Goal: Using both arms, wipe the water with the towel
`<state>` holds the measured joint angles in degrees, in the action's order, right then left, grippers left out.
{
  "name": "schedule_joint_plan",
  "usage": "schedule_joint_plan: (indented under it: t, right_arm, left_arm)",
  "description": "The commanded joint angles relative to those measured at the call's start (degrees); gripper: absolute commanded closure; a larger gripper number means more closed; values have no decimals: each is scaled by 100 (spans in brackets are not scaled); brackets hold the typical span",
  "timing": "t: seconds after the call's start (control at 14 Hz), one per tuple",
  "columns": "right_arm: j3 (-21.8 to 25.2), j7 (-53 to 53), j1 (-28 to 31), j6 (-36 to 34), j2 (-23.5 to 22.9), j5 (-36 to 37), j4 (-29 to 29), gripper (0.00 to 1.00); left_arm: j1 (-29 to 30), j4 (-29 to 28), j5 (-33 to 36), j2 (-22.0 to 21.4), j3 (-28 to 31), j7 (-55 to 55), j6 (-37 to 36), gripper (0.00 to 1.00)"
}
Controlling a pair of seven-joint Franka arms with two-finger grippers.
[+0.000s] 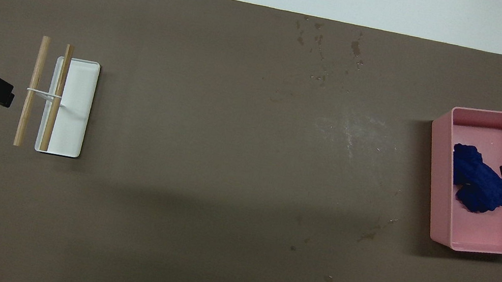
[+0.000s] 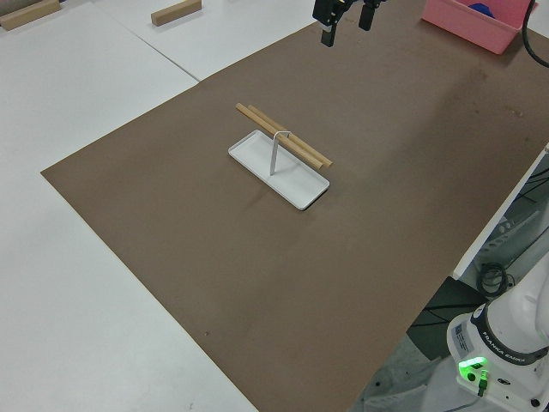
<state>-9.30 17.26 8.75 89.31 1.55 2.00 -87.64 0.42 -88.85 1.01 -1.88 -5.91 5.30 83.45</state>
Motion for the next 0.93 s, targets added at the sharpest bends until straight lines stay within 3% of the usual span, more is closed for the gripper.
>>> schedule_joint_plan:
  t: [0.0,0.21,0.86]
  right_arm:
    - [43,-135,-5,-107,-41,-138,71,0]
    - [34,-337,21,-46,-172,-497,80,0]
    - [-27,-417,-5,-125,-164,-525,80,0]
  left_arm:
    - [11,-194,-22,-173,11,-55,49,0]
    - [11,-194,-22,-173,11,-55,40,0]
    - [11,-194,-22,-173,11,-55,40,0]
